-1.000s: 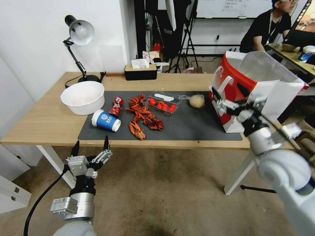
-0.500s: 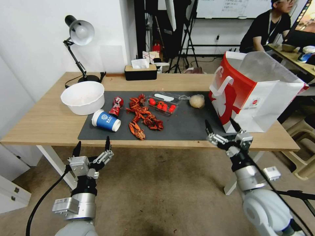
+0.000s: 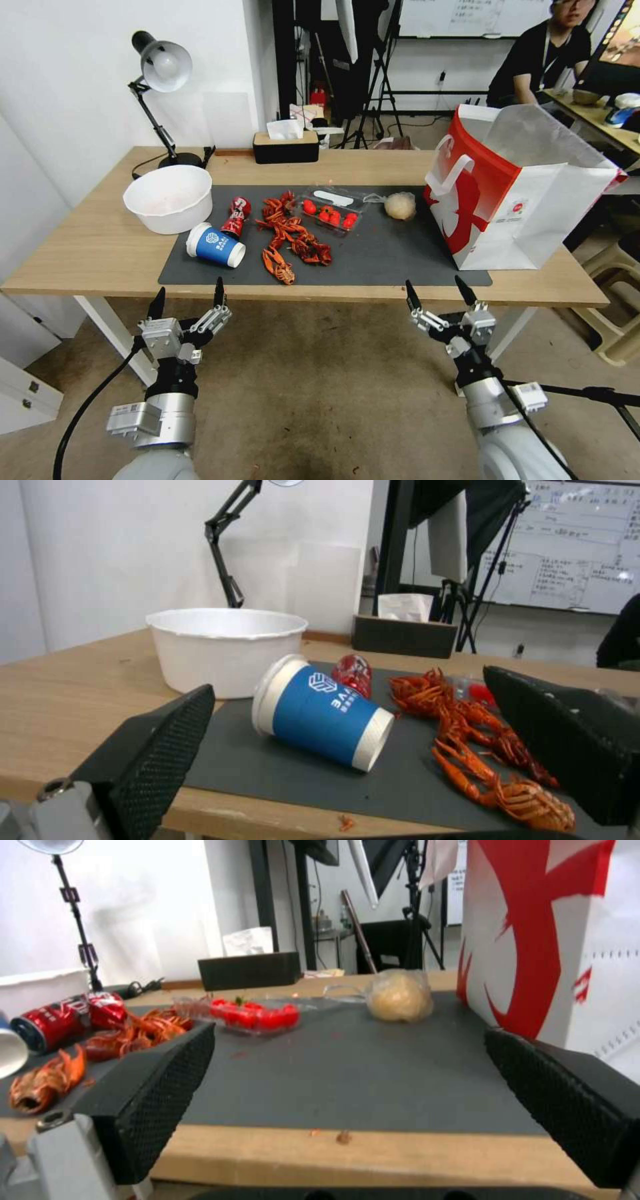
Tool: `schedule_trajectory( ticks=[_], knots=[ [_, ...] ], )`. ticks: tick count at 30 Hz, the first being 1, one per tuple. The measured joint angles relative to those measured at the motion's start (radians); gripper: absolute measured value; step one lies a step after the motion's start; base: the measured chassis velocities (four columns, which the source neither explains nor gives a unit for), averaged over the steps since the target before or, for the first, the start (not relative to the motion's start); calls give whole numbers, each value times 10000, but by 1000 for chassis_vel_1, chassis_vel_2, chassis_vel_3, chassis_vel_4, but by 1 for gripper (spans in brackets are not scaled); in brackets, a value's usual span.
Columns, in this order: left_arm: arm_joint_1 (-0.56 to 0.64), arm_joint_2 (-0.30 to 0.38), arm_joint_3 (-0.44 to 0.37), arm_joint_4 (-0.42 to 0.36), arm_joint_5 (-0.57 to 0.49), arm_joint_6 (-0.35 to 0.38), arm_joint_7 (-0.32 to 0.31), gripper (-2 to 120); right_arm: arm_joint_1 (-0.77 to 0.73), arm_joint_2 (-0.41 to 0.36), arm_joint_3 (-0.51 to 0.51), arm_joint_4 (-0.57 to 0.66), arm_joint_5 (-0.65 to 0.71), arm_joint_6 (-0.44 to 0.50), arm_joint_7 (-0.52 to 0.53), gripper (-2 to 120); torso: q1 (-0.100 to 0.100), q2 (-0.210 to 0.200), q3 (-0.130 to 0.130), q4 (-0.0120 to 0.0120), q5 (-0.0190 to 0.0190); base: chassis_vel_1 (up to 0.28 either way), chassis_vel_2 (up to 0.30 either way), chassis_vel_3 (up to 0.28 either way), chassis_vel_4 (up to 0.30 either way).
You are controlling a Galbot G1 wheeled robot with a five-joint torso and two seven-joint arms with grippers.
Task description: Pick up the trash from the table and place it into the takeout bag.
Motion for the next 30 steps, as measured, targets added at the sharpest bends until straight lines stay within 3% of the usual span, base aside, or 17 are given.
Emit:
schedule_trajectory(
  ticks=[30],
  knots=[
    [140, -86, 66, 139, 171, -279, 14, 100, 282, 480, -635, -227, -692, 163, 78, 100, 0, 0, 0, 0, 1, 0, 0, 0, 0]
  ],
)
